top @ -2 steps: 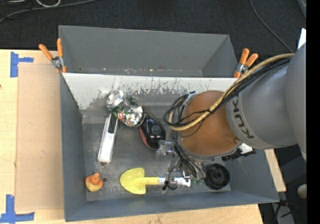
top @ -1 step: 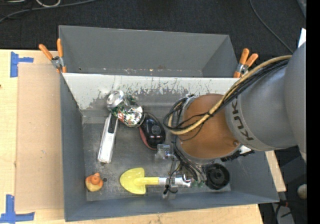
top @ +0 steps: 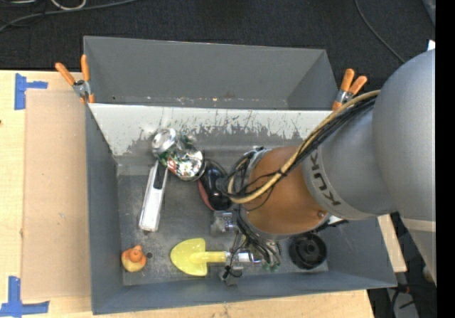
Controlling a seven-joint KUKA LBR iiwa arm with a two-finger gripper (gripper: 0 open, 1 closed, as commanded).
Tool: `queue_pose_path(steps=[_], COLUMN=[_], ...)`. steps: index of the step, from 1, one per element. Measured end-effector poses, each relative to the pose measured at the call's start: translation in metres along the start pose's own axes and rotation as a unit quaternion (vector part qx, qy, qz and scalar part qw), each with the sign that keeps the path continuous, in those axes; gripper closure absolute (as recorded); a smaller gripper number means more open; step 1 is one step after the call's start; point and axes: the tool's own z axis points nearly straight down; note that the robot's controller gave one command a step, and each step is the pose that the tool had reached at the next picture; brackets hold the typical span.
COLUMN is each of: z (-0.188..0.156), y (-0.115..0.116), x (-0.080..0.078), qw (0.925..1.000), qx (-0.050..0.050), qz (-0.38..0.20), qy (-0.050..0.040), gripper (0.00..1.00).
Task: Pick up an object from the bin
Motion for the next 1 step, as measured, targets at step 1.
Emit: queue_pose_path(steps=[1], z=[0.0001], y=[0.0013], x=[0.0054], qw=[0.9962], qx=[0.000], qz=[-0.087], qy=[0.0061], gripper=[1.00])
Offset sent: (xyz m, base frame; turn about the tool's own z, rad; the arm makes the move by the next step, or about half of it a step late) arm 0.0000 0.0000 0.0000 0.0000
